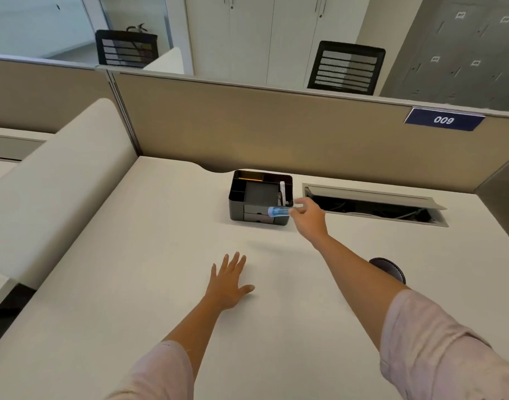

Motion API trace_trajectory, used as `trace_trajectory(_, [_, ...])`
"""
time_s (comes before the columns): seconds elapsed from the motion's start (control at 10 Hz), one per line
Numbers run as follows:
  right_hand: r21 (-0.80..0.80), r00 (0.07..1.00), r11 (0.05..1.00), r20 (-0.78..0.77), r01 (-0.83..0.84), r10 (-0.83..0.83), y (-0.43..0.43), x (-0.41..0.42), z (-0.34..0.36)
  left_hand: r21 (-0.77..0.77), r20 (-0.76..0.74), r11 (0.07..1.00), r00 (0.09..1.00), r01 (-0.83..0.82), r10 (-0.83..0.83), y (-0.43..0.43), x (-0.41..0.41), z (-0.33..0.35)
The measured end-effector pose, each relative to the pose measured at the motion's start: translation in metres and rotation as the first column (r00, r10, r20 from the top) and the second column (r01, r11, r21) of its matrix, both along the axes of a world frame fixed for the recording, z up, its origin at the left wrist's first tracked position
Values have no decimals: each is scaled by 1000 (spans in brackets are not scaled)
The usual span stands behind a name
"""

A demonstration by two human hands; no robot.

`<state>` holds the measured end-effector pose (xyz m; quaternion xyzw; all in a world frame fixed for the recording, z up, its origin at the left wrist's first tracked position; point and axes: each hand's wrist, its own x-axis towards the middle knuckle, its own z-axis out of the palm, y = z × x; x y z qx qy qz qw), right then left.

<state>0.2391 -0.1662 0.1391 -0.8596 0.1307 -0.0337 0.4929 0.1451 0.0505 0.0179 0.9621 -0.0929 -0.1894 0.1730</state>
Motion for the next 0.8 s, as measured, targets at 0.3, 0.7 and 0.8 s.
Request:
trace_trajectory(0.3, [-80,997,997,75,-17,24,34,66,-21,-19,-43,1000,999,-13,12,3,10,-28])
trace_trajectory(0.7, [-533,977,821,-58,-202,203,26,81,-47,-33,-50,999,998,-40,38,2,11,-36])
trace_trajectory(0.8, [-542,975,816,-36,-202,218,26,78,-42,-38,-40,998,998,-51,49,1,11,-34])
